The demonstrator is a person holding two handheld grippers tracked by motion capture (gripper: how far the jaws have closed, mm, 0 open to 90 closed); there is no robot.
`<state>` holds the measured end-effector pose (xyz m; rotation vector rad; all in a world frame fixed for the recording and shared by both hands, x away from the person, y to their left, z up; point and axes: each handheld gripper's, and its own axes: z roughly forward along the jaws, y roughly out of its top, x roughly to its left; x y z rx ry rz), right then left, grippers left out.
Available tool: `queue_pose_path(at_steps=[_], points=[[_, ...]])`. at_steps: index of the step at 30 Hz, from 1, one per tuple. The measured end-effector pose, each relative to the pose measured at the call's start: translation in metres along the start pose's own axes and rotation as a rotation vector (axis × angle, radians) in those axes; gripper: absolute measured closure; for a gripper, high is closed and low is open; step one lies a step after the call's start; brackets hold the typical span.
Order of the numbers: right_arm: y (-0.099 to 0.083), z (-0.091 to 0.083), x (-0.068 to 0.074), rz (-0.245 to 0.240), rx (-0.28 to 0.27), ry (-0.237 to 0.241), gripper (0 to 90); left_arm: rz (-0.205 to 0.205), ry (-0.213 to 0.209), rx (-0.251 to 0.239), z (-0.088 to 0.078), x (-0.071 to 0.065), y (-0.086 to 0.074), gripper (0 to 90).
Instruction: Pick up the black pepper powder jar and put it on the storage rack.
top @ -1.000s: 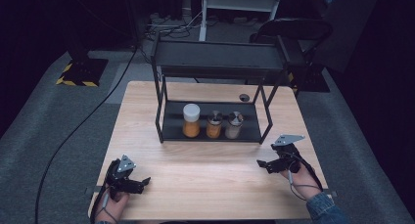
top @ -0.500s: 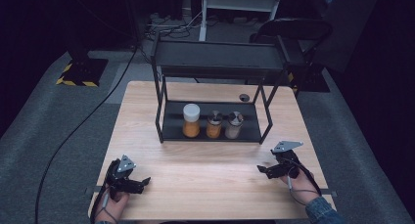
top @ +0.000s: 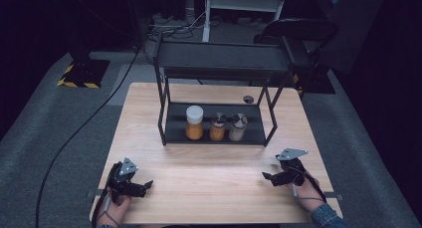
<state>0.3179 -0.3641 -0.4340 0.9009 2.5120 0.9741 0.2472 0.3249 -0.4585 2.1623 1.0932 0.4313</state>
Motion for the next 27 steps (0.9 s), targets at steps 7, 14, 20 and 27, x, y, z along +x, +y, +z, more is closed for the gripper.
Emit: queue_pose_path(at_steps=[7,14,20,27], points=[[-0.005,-0.001,0.001,-0.007,-0.001,0.0,6.4,0.0,0.0,0.0,0.0,0.0,0.0,0.8],[-0.007,0.001,0.0,-0.013,0.005,0.006,6.3,0.0,0.0,0.0,0.0,0.0,0.0,0.8],[-0.009,0.006,0.001,-0.038,0.023,0.006,5.7,0.0,0.0,0.0,0.0,0.0,0.0,0.8],[-0.018,0.011,-0.011,-0.003,-0.006,0.055,0.0,0.0,0.0,0.0,0.0,0.0,0.0,0.8]])
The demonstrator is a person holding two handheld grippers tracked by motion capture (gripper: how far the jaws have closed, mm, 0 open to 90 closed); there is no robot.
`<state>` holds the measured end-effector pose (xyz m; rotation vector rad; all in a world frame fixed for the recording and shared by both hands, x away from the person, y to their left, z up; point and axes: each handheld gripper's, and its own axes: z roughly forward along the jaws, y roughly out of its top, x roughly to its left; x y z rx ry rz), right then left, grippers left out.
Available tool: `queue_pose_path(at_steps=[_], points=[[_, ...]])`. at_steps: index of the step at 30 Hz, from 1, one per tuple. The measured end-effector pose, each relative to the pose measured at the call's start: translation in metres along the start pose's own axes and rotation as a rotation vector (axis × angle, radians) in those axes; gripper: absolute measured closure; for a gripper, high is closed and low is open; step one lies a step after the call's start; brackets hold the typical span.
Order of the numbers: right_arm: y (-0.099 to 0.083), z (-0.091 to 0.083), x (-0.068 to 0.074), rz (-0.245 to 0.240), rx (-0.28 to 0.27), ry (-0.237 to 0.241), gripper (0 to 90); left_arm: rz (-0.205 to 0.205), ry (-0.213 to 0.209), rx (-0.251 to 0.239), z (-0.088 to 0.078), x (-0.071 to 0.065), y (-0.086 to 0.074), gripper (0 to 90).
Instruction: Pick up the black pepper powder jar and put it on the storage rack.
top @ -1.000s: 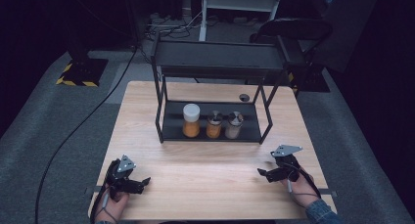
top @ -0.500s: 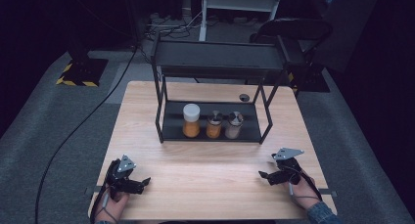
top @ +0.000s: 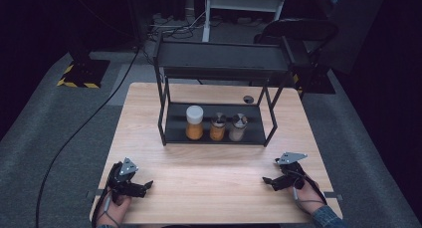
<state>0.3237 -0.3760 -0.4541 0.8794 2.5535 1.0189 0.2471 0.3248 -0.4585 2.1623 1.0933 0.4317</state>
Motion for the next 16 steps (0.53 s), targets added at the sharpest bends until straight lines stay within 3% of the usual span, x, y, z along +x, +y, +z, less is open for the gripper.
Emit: queue_pose_path(at_steps=[3,16], points=[[-0.009,0.0019,-0.0021,-0.003,-0.042,0.004,0.0,0.0,0.0,0.0,0.0,0.0,0.0,0.8],[-0.0092,0.0018,-0.0027,-0.004,-0.043,0.006,0.0,0.0,0.0,0.0,0.0,0.0,0.0,0.8]])
